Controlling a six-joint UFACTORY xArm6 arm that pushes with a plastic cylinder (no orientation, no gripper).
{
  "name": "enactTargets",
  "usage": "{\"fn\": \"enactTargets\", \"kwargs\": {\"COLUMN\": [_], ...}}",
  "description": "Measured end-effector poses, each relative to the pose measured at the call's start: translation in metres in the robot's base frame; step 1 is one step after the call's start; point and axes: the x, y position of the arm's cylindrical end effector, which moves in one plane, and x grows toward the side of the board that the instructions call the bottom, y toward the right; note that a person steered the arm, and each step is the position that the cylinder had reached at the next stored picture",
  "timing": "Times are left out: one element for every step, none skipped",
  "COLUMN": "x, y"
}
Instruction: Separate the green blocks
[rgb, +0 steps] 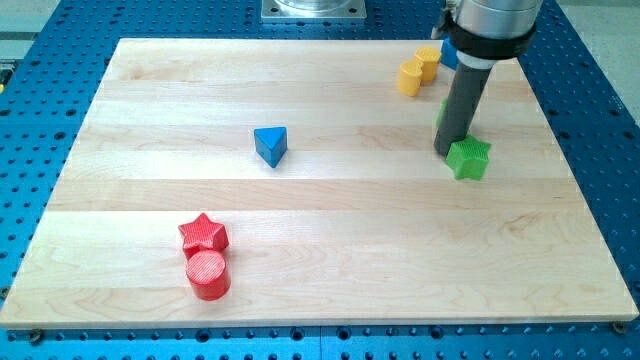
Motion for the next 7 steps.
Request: {"fn": "enactTargets", "kwargs": {"x": [-0.035, -0.054, -0.007, 0.045, 0.086, 0.127, 0.134], "y": [0.025, 0.042, 0.019, -0.027, -0.038, -0.065, -0.025]}}
